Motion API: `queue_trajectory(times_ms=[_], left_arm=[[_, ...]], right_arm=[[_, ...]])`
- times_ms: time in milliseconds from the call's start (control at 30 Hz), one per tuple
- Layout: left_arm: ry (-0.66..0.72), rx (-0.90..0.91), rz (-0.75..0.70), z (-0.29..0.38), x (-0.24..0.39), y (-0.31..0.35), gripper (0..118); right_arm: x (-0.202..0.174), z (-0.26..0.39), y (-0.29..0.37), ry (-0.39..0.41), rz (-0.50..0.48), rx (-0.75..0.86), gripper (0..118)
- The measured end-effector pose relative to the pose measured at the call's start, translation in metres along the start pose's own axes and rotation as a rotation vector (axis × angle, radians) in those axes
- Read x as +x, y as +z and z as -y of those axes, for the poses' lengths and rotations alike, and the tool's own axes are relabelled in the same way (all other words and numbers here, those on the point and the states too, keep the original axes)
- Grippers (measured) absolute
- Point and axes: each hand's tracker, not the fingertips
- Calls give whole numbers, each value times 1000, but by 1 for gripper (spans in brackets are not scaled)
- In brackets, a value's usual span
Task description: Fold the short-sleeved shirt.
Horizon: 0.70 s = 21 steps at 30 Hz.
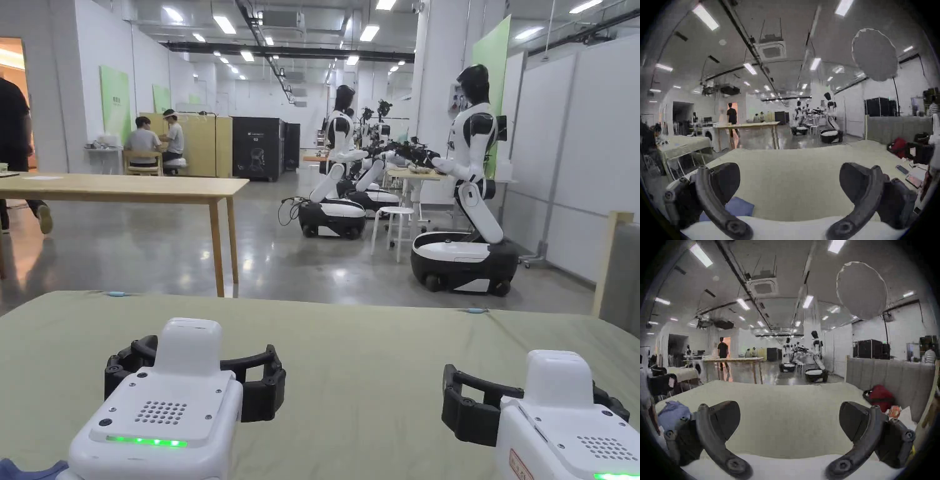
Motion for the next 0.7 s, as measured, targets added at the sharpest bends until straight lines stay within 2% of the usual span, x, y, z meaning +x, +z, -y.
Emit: queue_trajectory(times_ms=[167,333,367,400,433,467,500,533,700], left_arm=[[-34,18,-12,2,-4,0,118],[-34,21,-20,7,-10,-4,117],[-27,22,-22,7,-10,-4,114],[-28,22,-24,8,-10,-4,105],[-31,23,-29,9,-11,-4,78],[-30,25,-33,11,-12,-5,49],[-28,15,-33,10,-13,-6,14],[-16,8,-29,12,-15,-7,2],[-29,-5,-29,17,-18,-15,0]], right_arm=[[-3,0,-2,15,6,2,118],[-2,-3,-3,-36,0,-15,118],[-3,-4,-2,-34,6,-14,111],[-3,-3,-1,-28,14,-6,94],[-4,-4,-1,-25,29,1,50],[-3,-4,-3,-30,48,-5,15],[-2,-3,-3,-42,70,0,4],[0,-3,-3,-49,60,1,3],[-9,-5,2,-17,67,-42,1]])
